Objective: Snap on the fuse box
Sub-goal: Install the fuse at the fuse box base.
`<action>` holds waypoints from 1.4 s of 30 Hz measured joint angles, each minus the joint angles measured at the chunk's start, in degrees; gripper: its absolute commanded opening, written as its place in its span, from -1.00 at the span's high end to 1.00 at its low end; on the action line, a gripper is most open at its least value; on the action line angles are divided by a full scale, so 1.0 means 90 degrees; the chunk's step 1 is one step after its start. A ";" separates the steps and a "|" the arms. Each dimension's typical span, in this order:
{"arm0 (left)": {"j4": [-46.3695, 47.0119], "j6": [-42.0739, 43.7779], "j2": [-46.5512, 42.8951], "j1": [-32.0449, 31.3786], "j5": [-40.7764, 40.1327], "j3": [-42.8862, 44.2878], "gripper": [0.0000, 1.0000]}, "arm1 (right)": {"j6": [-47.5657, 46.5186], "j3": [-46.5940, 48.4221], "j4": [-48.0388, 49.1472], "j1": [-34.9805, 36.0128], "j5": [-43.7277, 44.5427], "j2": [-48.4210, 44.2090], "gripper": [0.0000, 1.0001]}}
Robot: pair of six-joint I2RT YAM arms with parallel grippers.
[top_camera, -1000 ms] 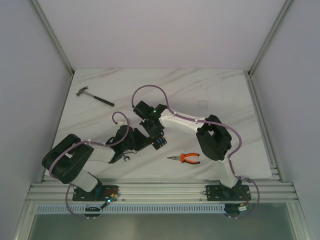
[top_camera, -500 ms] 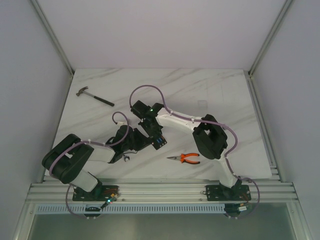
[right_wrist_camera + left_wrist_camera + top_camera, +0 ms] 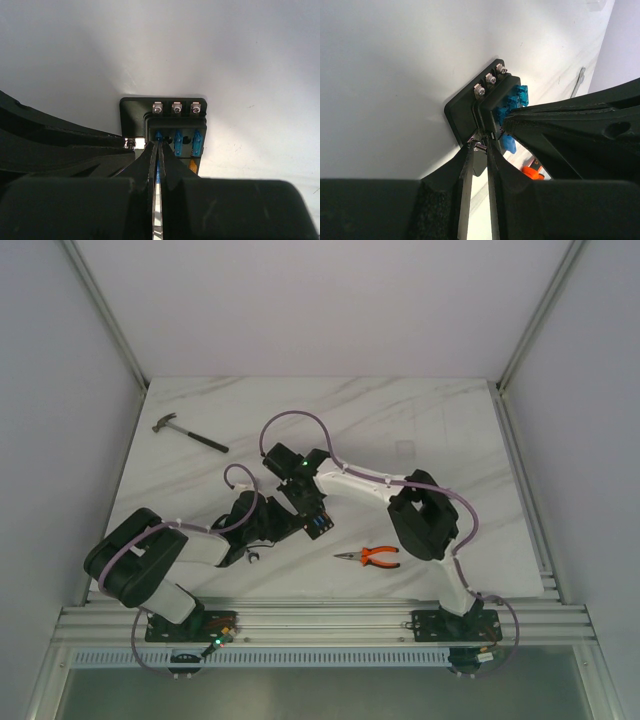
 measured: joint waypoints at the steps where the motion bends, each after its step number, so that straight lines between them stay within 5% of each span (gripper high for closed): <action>1: 0.0005 -0.0002 0.0000 0.0000 0.0000 -0.0002 0.48 | 0.0002 -0.0068 0.0070 0.0000 0.0000 -0.0044 1.00; 11: -0.0032 0.0002 -0.0061 -0.0024 -0.0051 -0.0007 0.48 | 0.0041 -0.0452 0.0486 -0.0015 -0.0102 -0.0442 0.96; 23: -0.0075 0.0046 -0.0087 -0.0036 -0.0061 -0.0007 0.46 | 0.0192 -0.0440 0.0539 -0.0019 -0.0168 -0.0605 0.48; 42: -0.0080 0.0051 -0.0087 -0.0036 -0.0061 -0.0005 0.46 | 0.0228 -0.0440 0.0546 -0.0046 -0.0168 -0.0457 0.81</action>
